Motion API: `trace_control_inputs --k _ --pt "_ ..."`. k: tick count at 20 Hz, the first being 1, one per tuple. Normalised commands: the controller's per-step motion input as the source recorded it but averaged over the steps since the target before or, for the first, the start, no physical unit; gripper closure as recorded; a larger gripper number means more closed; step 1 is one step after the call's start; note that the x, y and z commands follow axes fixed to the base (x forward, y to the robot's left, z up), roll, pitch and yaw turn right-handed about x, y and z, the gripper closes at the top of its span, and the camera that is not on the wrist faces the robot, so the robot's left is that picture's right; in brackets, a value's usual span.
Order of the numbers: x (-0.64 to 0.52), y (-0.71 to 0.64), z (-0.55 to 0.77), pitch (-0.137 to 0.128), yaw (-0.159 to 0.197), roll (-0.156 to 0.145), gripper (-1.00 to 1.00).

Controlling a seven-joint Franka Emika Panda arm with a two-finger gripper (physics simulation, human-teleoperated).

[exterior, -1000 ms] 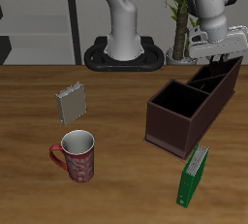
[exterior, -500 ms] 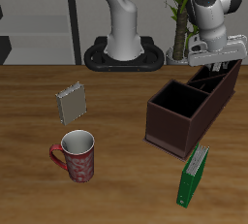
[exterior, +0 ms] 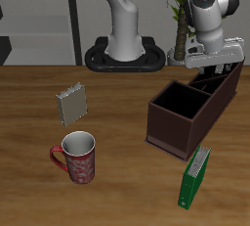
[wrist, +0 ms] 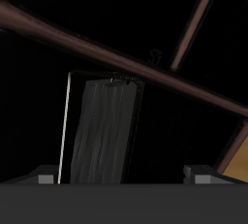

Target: Place the black book into the left desk caddy's left compartment

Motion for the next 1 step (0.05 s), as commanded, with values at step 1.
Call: trace_control_inputs --k 1 --pt "0.01 -0.05 -0.03 0.000 0.000 0.000 -1.00"
